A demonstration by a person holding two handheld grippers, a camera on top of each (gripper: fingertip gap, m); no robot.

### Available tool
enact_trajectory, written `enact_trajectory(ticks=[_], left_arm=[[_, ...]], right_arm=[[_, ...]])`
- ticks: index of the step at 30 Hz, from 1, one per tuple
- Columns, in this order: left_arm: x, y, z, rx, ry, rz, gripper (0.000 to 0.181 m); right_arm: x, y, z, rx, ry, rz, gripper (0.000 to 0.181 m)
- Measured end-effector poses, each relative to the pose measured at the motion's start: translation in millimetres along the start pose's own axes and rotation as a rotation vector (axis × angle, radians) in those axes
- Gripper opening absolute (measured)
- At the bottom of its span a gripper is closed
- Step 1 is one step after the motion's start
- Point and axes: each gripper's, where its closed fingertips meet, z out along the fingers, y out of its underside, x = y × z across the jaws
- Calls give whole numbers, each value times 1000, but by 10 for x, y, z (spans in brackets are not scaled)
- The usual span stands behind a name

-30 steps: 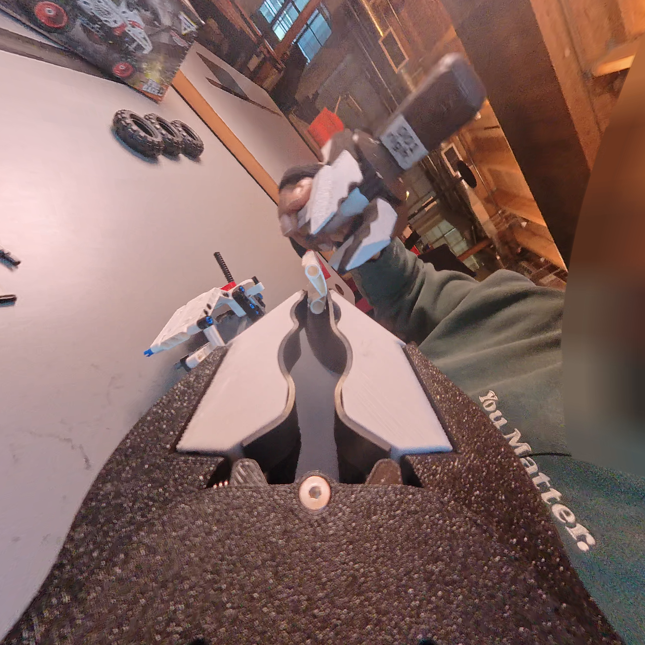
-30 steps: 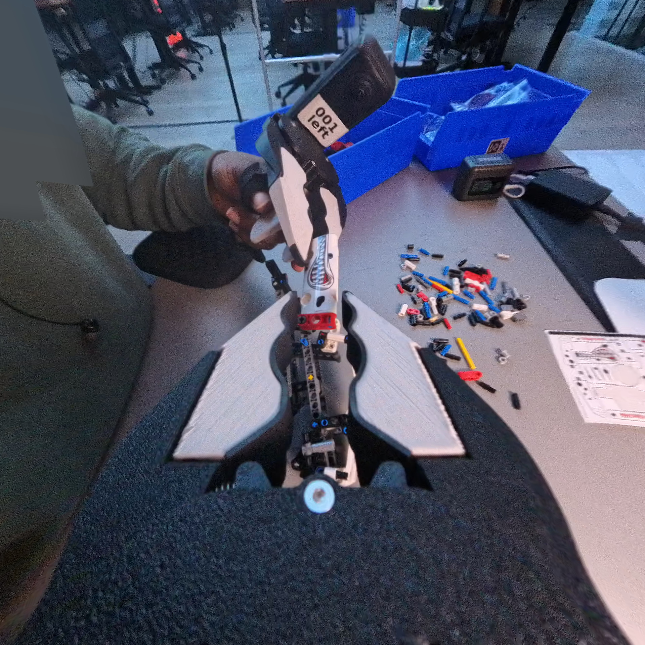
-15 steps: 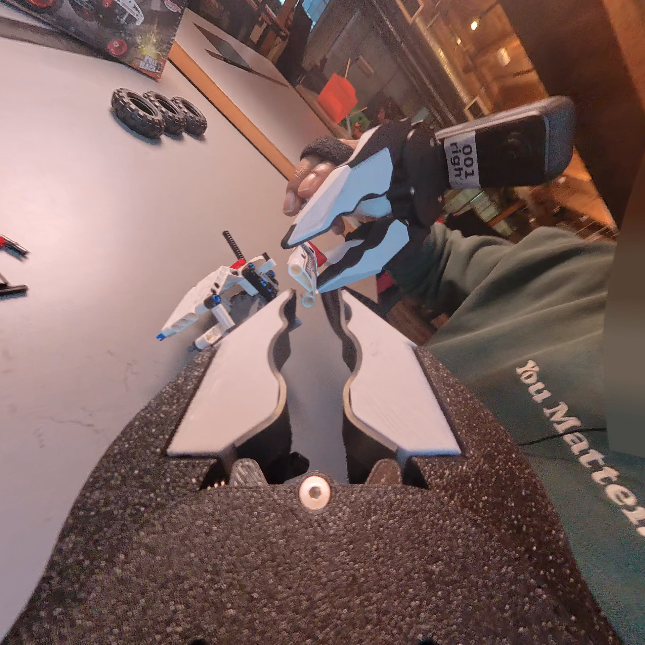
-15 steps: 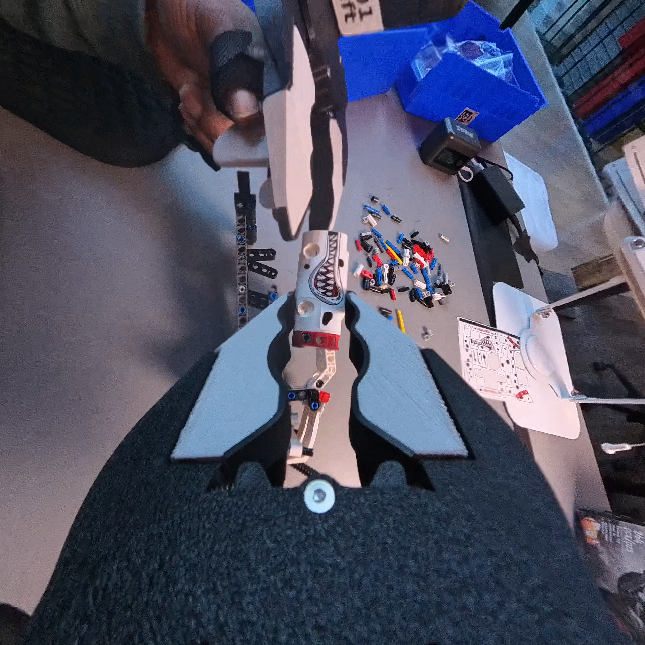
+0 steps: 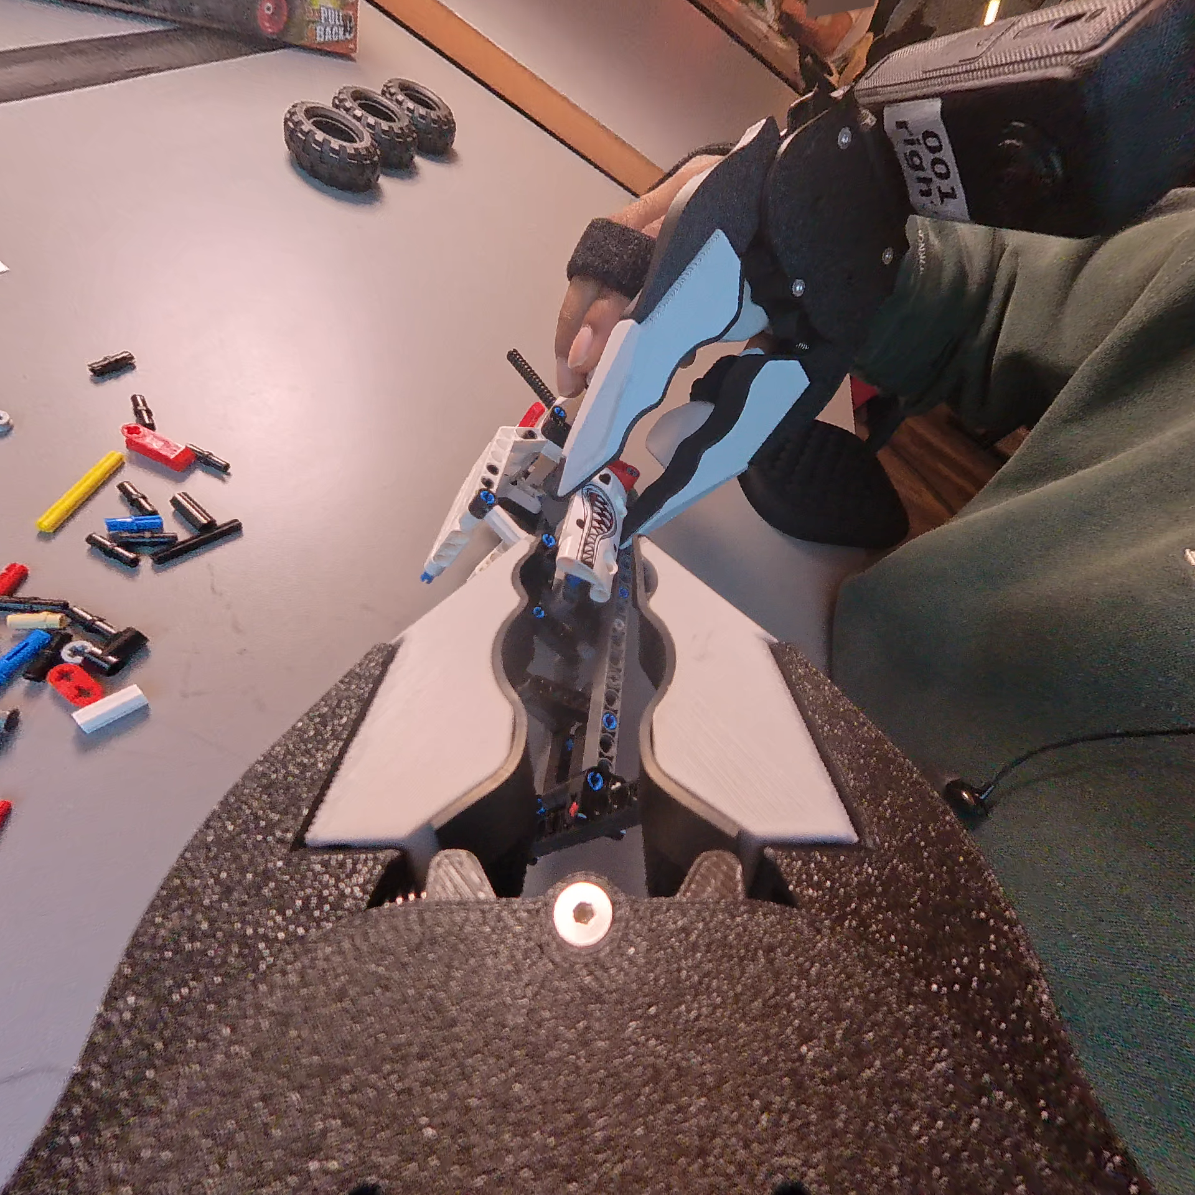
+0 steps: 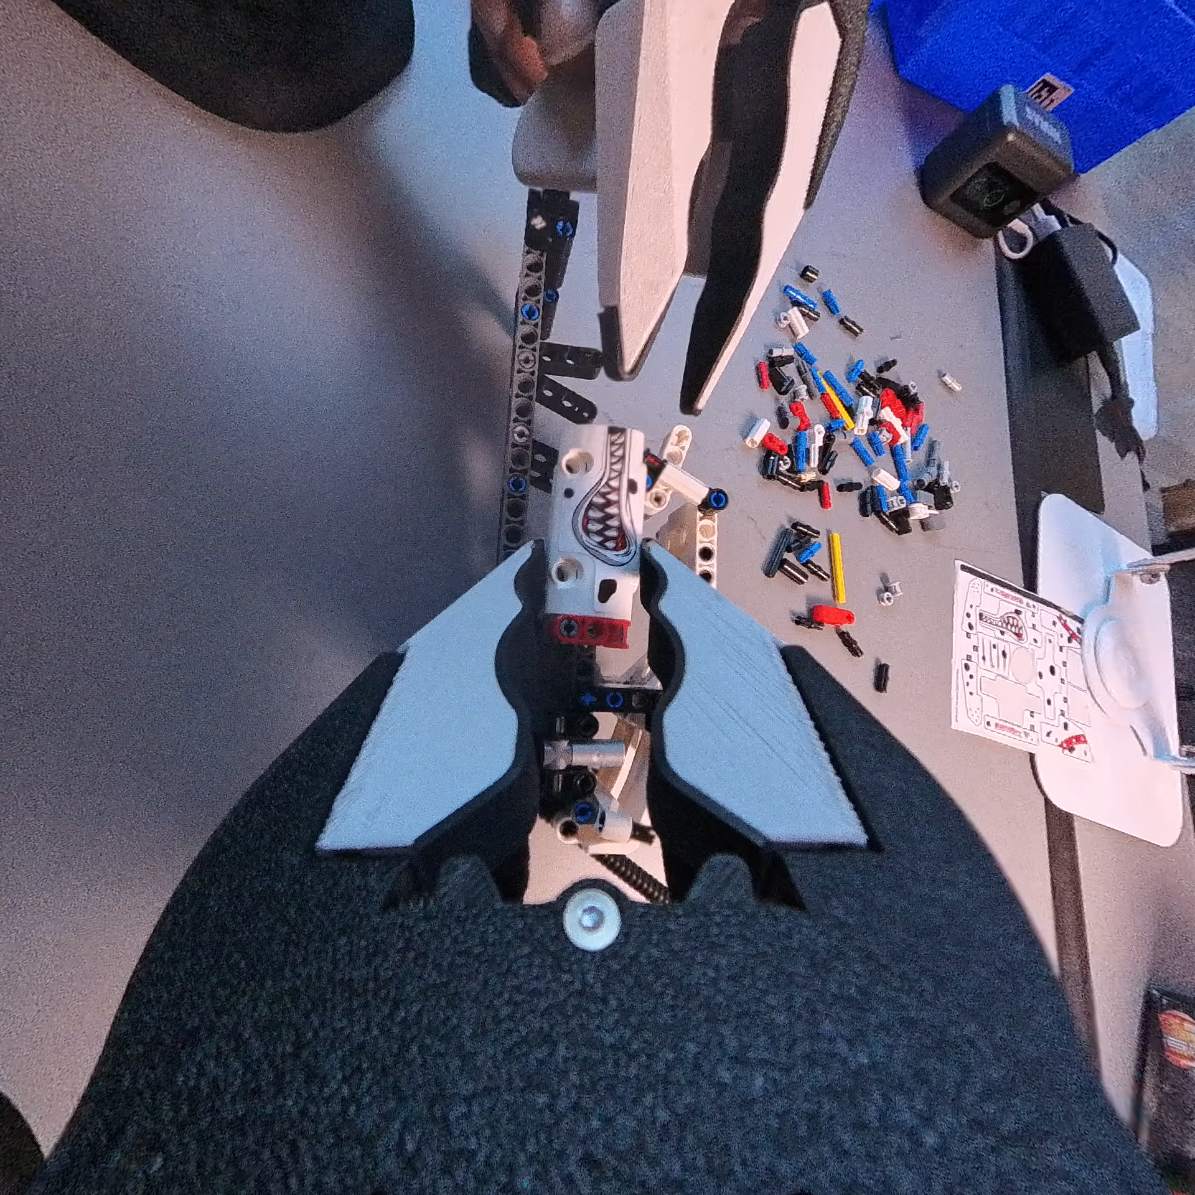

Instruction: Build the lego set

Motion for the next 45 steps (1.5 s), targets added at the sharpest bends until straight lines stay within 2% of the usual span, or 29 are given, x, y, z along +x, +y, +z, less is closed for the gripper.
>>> enact_trajectory(ticks=[3, 8, 15, 40, 45], left_arm=[[-13, -37, -6, -4, -6, -2, 29], [-10, -43, -33, -33, 3, -22, 42], [47, 4, -28, -90, 4, 7, 45], [-21, 91, 62, -136, -83, 25, 28], [-33, 97, 77, -137, -98, 28, 18]], right_arm=[[55, -51, -37, 46, 1, 53, 28], [46, -28, 10, 31, 1, 24, 28], [47, -30, 9, 36, 22, -6, 28], [72, -24, 28, 47, 90, -49, 28], [82, -38, 17, 49, 103, -52, 28]])
